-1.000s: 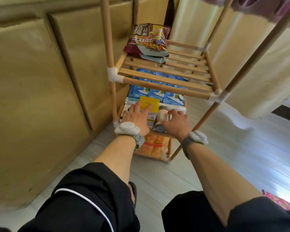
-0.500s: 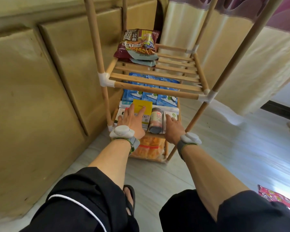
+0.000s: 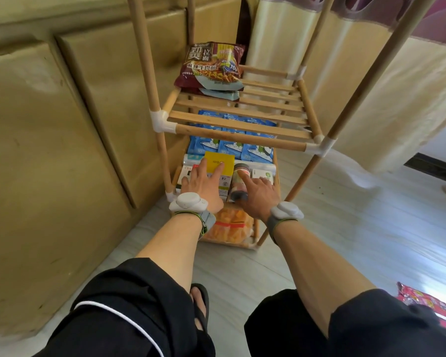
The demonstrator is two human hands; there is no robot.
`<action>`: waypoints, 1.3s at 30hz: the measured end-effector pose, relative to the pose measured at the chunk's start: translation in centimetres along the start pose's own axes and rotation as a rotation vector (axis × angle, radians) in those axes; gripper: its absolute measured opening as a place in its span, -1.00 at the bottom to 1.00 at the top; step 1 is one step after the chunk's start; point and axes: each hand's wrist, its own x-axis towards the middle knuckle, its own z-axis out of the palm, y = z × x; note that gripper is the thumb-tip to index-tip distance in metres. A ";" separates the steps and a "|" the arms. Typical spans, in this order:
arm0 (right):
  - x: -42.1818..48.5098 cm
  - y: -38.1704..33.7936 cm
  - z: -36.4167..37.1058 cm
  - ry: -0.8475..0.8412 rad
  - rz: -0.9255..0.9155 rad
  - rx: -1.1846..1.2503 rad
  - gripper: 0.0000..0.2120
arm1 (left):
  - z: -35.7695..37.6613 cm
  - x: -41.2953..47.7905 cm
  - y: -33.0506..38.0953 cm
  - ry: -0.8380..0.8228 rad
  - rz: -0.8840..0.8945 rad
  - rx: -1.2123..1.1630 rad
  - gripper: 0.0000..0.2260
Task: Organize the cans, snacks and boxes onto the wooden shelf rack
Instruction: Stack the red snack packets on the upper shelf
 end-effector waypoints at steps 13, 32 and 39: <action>-5.6 1.0 -5.2 -0.032 0.056 0.101 -0.36 | -1.6 -2.8 3.6 0.135 0.132 0.172 -0.26; -30.6 13.5 -15.7 0.079 0.580 -0.037 -0.69 | -5.8 -11.8 26.3 -0.114 0.790 0.304 -0.54; -41.0 20.0 -18.5 0.125 0.882 -0.013 -0.64 | -6.7 -15.0 34.0 -0.088 1.036 0.203 -0.54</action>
